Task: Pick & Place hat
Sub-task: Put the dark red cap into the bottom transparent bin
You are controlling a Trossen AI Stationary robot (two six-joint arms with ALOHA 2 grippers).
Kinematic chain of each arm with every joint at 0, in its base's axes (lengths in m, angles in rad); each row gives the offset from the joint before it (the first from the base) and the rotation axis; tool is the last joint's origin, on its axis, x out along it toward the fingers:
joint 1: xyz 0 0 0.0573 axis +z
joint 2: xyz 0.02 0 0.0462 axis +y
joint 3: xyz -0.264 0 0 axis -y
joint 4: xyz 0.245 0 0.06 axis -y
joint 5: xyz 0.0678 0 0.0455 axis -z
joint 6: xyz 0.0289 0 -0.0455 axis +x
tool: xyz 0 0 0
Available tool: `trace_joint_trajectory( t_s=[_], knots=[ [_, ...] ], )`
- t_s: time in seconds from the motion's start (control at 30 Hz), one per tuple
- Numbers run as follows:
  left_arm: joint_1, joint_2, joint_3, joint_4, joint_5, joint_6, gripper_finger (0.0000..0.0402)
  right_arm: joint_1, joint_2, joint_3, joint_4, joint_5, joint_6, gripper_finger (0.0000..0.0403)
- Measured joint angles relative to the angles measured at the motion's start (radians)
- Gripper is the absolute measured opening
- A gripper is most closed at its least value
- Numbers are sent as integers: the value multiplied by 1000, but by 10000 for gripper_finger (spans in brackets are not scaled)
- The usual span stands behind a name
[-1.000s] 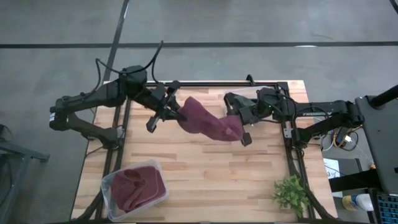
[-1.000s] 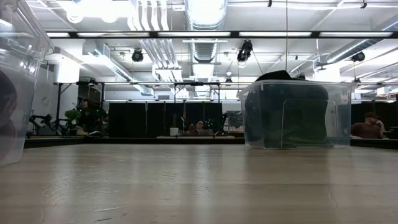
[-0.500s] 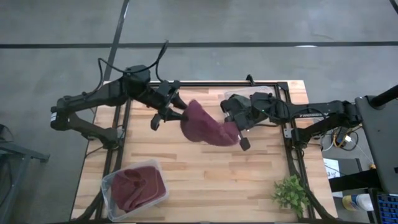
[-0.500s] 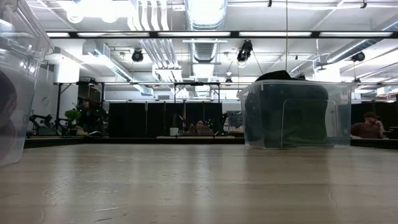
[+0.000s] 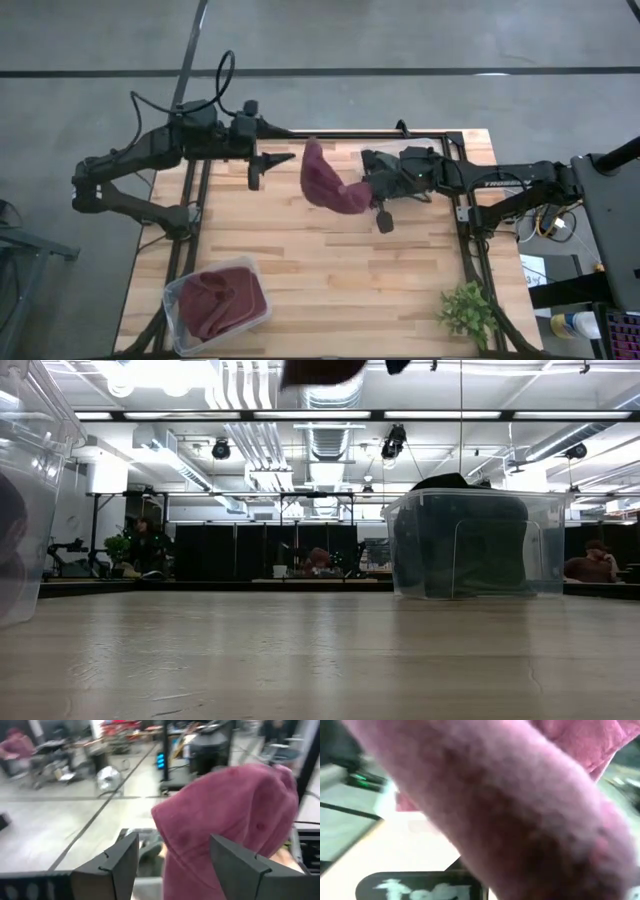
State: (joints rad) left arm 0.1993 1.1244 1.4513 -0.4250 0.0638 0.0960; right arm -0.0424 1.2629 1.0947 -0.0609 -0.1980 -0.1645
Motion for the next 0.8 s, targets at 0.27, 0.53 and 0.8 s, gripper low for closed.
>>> trace_joint_trajectory(
  t_s=[0.27, 0.53, 0.8],
  knots=[
    [0, -41, 0, -26, -140, -177, 232, -1, 3, 41, -224, 308, -70, 8],
    [2, -31, 0, -37, -222, -457, 232, 43, 3, 22, -383, 327, -553, 8],
    [2, 2, 0, -198, -223, -647, 232, 153, 3, -26, -323, 715, -847, 8]
  ],
)
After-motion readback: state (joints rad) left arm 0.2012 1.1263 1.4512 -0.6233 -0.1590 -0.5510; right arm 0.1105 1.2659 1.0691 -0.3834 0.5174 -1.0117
